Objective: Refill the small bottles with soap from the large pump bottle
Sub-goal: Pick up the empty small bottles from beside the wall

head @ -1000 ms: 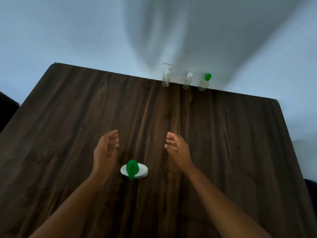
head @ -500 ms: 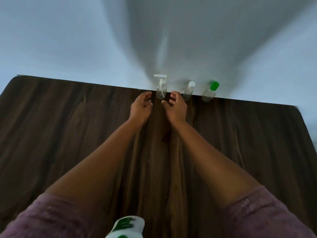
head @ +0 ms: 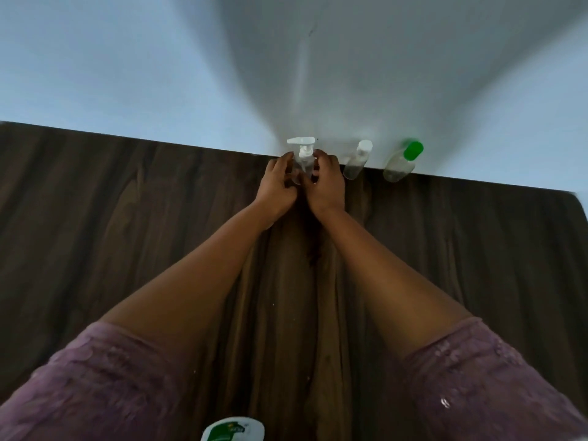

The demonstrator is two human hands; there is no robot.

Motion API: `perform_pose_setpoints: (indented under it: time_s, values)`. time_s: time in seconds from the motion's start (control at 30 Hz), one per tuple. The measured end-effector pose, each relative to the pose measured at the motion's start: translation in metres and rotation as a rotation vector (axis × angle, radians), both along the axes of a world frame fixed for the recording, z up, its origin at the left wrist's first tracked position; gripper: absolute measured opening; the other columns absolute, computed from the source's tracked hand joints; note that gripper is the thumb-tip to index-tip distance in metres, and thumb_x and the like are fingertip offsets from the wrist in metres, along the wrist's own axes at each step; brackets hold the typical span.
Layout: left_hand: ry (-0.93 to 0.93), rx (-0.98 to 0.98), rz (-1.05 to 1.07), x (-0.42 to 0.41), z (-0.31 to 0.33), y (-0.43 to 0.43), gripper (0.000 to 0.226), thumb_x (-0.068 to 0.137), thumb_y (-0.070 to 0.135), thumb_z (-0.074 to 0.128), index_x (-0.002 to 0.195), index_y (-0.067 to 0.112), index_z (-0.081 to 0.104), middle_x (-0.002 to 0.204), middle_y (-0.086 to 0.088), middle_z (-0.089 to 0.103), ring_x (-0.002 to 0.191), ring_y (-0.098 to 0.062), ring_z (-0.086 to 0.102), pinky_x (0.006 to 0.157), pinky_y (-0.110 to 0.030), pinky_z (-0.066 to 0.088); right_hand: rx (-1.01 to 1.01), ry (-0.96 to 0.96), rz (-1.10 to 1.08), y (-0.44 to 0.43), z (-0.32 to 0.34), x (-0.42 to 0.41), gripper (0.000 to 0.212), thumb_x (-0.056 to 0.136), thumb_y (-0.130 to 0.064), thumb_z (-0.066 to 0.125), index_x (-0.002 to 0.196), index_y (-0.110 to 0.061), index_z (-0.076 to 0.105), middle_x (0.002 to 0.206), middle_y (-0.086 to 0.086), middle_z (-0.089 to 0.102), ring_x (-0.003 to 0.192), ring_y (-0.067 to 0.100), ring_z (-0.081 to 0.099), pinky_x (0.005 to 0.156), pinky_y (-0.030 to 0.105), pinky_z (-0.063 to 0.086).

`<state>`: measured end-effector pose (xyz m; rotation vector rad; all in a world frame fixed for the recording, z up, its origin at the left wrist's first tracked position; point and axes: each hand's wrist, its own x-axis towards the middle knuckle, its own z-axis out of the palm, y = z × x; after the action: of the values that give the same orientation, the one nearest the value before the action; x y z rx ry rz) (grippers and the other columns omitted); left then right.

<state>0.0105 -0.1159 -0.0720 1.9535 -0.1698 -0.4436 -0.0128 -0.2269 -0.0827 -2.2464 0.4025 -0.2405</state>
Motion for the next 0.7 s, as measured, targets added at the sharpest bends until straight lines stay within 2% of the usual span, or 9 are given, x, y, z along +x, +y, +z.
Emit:
perform_pose_setpoints:
  time_s: [0.13, 0.2, 0.27, 0.4, 0.53, 0.63, 0.7]
  values:
    - [-0.023, 0.094, -0.098, -0.028, 0.007, 0.014, 0.062, 0.083, -0.009, 0.053, 0.140, 0.010, 0.041, 0.136, -0.008, 0.040, 0.121, -0.022, 0.050, 0.100, -0.032, 0.046, -0.021, -0.003, 0.036, 0.000, 0.003, -0.039, 0.042, 0.088, -0.022, 0.071, 0.123, -0.001, 0.058, 0.120, 0.016, 0.057, 0.102, 0.028, 0.061, 0.087, 0.036, 0.052]
    - [-0.074, 0.168, -0.203, -0.053, 0.010, 0.027, 0.055, 0.085, -0.008, 0.053, 0.136, 0.011, 0.045, 0.132, -0.007, 0.045, 0.119, -0.018, 0.049, 0.096, -0.024, 0.042, -0.020, 0.004, 0.065, 0.001, 0.003, -0.073, 0.041, 0.088, -0.022, 0.071, 0.121, -0.001, 0.059, 0.116, 0.016, 0.058, 0.098, 0.025, 0.061, 0.079, 0.024, 0.048]
    - [-0.092, 0.208, -0.305, -0.081, 0.011, 0.042, 0.054, 0.084, -0.009, 0.052, 0.134, 0.011, 0.047, 0.131, -0.008, 0.047, 0.118, -0.018, 0.050, 0.096, -0.023, 0.040, -0.015, 0.018, 0.079, 0.004, 0.003, -0.112, 0.039, 0.088, -0.022, 0.071, 0.120, -0.001, 0.060, 0.115, 0.014, 0.058, 0.096, 0.022, 0.061, 0.076, 0.014, 0.043]
    - [0.056, 0.159, -0.393, -0.137, 0.011, 0.072, 0.050, 0.084, -0.014, 0.049, 0.129, 0.008, 0.051, 0.131, -0.012, 0.053, 0.124, -0.026, 0.052, 0.106, -0.043, 0.042, 0.053, 0.051, 0.085, 0.019, 0.007, -0.189, 0.037, 0.089, -0.017, 0.069, 0.122, -0.001, 0.061, 0.117, 0.014, 0.060, 0.102, 0.024, 0.061, 0.088, 0.029, 0.050]
    - [0.182, 0.202, -0.488, -0.184, 0.024, 0.094, 0.042, 0.088, -0.011, 0.046, 0.125, 0.006, 0.057, 0.128, -0.014, 0.056, 0.123, -0.026, 0.051, 0.109, -0.042, 0.039, 0.097, 0.135, 0.097, 0.035, 0.014, -0.255, 0.036, 0.089, -0.020, 0.069, 0.122, -0.007, 0.061, 0.114, 0.006, 0.058, 0.100, 0.019, 0.061, 0.090, 0.040, 0.053]
    - [0.313, 0.183, -0.570, -0.207, 0.032, 0.105, 0.030, 0.096, 0.006, 0.048, 0.123, 0.011, 0.060, 0.124, -0.009, 0.060, 0.119, -0.023, 0.055, 0.108, -0.042, 0.040, 0.142, 0.189, 0.127, 0.046, 0.020, -0.298, 0.036, 0.089, -0.022, 0.069, 0.123, -0.013, 0.060, 0.117, 0.001, 0.057, 0.106, 0.015, 0.060, 0.095, 0.038, 0.052]
    - [0.395, 0.184, -0.627, -0.221, 0.037, 0.110, 0.030, 0.098, 0.008, 0.045, 0.124, 0.011, 0.059, 0.123, -0.007, 0.061, 0.118, -0.021, 0.054, 0.108, -0.040, 0.039, 0.160, 0.188, 0.144, 0.053, 0.022, -0.323, 0.035, 0.090, -0.021, 0.068, 0.124, -0.015, 0.060, 0.118, -0.001, 0.057, 0.107, 0.013, 0.058, 0.096, 0.037, 0.052]
